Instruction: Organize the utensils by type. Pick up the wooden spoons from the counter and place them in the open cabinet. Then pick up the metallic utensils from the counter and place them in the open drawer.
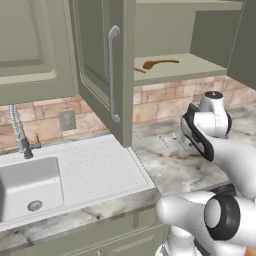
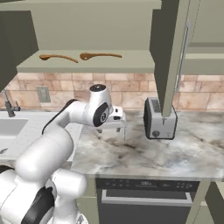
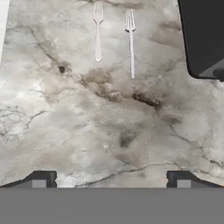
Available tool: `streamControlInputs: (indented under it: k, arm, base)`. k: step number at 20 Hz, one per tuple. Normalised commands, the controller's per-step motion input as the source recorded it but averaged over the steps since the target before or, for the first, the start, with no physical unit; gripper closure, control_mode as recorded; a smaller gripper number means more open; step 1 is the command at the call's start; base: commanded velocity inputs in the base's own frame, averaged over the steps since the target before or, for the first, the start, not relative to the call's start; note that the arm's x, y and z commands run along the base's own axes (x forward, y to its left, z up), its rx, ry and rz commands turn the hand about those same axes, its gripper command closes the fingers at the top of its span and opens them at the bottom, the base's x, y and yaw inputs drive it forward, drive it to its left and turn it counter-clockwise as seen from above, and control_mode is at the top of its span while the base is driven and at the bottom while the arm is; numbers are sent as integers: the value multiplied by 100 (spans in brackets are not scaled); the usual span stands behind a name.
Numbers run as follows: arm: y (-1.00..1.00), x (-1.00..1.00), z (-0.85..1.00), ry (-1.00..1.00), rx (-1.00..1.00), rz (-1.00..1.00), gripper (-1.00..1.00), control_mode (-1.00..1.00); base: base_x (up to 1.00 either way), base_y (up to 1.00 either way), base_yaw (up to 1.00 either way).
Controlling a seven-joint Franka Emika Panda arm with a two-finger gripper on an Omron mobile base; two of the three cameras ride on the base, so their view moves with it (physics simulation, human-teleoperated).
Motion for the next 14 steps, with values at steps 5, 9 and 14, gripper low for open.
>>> streamControlInputs:
  k: [5, 9, 14]
  arm:
    - [-9, 17, -36, -16, 9, 6, -100, -100]
    - [-7, 36, -14, -2, 14, 5, -100, -100]
    - [-2, 49, -5, 2, 21, 0, -100, -100]
  base:
    - [0, 0, 0]
    - [0, 0, 0]
    - [0, 0, 0]
